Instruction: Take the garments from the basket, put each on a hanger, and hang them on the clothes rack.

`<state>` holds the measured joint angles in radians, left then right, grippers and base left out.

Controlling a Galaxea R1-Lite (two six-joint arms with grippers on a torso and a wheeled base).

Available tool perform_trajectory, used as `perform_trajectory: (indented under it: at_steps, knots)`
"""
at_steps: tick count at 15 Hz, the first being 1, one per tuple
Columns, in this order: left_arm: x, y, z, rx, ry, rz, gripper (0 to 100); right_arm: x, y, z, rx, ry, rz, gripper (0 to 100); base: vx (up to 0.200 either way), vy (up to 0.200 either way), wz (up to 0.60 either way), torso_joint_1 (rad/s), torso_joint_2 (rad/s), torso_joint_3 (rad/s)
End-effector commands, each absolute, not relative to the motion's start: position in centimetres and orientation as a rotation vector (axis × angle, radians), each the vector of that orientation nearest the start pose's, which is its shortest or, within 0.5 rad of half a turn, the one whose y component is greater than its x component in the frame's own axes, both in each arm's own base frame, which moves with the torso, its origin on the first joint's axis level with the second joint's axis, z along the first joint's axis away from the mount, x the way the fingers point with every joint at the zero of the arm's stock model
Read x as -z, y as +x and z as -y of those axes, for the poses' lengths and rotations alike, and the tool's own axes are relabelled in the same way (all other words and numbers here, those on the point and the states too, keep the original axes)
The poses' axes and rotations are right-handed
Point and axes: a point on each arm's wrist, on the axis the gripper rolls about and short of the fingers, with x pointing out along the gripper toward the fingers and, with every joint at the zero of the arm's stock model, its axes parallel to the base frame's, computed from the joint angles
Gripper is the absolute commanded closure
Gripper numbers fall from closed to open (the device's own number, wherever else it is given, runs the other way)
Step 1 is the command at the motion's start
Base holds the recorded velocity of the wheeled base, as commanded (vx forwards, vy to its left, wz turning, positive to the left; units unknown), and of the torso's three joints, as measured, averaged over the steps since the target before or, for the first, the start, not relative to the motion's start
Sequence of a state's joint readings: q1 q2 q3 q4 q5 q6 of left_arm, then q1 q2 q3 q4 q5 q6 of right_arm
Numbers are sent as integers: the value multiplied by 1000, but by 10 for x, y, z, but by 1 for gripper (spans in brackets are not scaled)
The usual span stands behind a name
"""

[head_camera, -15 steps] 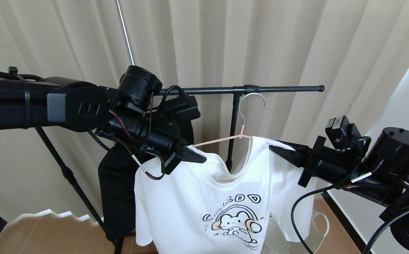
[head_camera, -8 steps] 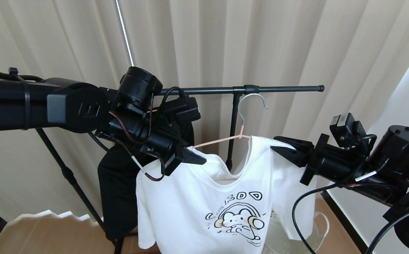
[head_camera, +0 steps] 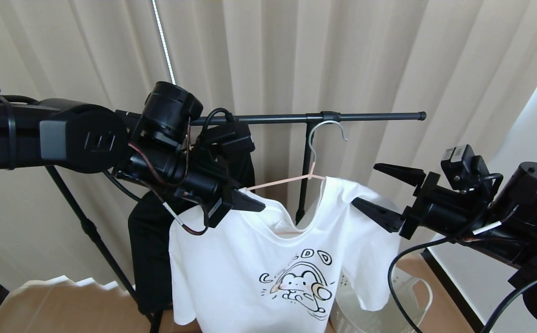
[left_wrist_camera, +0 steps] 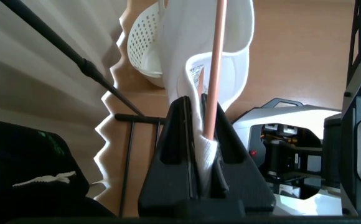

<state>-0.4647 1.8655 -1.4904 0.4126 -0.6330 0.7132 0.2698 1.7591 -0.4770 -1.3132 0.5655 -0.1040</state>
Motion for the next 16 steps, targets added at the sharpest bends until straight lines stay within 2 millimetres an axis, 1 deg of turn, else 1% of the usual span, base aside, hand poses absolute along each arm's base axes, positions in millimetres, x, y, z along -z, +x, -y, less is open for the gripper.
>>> perform_trajectory:
  at_steps: [1,5,11,16]
  knots:
    - [-226,299,160,1259,537,-387,100,-154,265,-81,-816,-107,83,0,0,0,0,0,0,0]
    - [-223,289,147,1214,546,-291,100,-151,267,-77,-798,-154,91,0,0,0,0,0,0,0]
    - [-222,280,129,1141,514,-218,100,-151,271,-66,-758,-186,97,0,0,0,0,0,0,0]
    - [-214,275,126,1088,459,-126,100,-151,271,-62,-744,-189,95,0,0,0,0,0,0,0]
